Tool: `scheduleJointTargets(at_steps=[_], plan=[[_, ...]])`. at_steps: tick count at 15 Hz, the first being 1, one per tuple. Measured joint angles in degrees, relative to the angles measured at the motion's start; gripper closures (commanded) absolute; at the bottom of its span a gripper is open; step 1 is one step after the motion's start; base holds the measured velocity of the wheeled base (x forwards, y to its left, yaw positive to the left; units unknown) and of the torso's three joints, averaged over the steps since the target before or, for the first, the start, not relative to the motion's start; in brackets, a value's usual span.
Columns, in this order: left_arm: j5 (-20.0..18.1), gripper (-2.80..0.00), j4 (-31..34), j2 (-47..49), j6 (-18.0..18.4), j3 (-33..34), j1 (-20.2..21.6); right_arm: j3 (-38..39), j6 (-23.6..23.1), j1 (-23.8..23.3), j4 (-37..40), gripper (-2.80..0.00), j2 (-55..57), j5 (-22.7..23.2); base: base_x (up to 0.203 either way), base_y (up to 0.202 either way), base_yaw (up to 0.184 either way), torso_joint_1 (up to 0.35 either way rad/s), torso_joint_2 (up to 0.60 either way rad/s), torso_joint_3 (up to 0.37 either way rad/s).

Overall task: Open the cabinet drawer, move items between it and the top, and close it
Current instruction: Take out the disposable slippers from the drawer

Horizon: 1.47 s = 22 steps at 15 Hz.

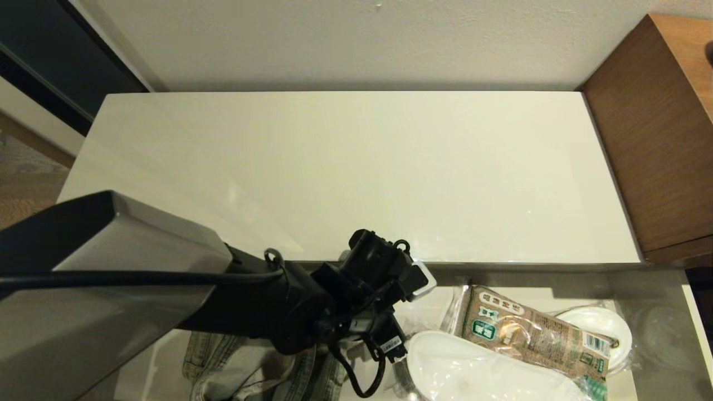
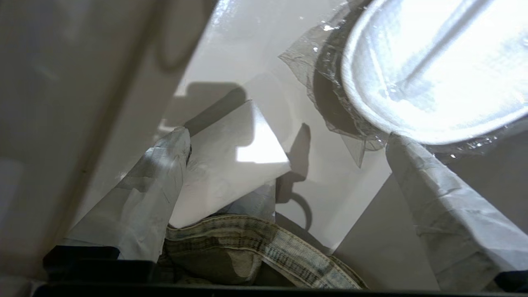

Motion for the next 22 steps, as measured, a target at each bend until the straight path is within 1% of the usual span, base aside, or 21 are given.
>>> scheduleJointTargets(at_steps=[2,5,7,9,10,12,14,16,18,20,22], plan=[[0.07,-2.8,1.18,0.17,2.29,-0.13,-0.45,0.0,0.0,0.0,0.02,0.0,0.0,0.02,0.0,0.0,0.0,0.0,0.0,0.0],[0.53,-2.8,1.64,0.37,2.51,-0.2,-0.98,0.0,0.0,0.0,0.02,0.0,0.0,0.02,0.0,0.0,0.0,0.0,0.0,0.0],[1.62,-2.8,2.69,1.02,2.73,0.31,-3.13,0.0,0.0,-0.02,0.0,0.0,0.0,0.02,0.0,0.0,0.0,0.0,0.0,0.0],[1.9,-2.8,2.67,1.62,2.72,0.29,-4.35,0.0,0.0,0.0,0.02,0.0,0.0,0.01,0.0,0.0,0.0,0.0,0.0,0.0],[2.31,-2.8,2.48,1.73,2.19,0.48,-4.84,0.0,0.0,0.0,0.0,0.0,0.0,0.03,0.0,0.0,0.0,0.0,0.0,0.0],[4.09,-2.8,2.17,1.71,-0.3,2.23,-7.7,0.0,0.0,0.07,0.0,0.0,0.0,0.01,0.0,0.0,0.0,0.0,0.0,0.0],[5.62,-2.8,0.6,1.93,-1.41,4.1,-9.56,0.0,0.01,0.05,0.02,0.0,0.0,0.0,0.0,0.0,0.0,0.0,0.0,0.0],[6.42,-2.8,-0.83,2.38,-1.74,5.25,-11.19,0.0,0.0,-0.02,0.0,0.0,0.0,-0.01,0.0,0.0,0.0,0.0,0.0,0.0],[7.23,-2.8,-0.81,3.19,-1.55,6.3,-12.1,0.0,0.0,0.0,-0.01,0.0,0.0,0.02,0.0,0.0,0.0,0.0,0.0,0.0],[7.59,-2.8,-0.99,4.42,-1.55,6.16,-12.73,0.0,0.0,0.0,0.0,0.0,0.0,-0.02,0.0,0.0,0.0,0.0,0.0,0.0],[8.88,-2.8,-1.01,5.39,-1.7,5.72,-13.22,0.0,0.0,0.0,0.0,0.0,0.0,0.02,0.0,0.0,0.0,0.0,0.0,0.0]])
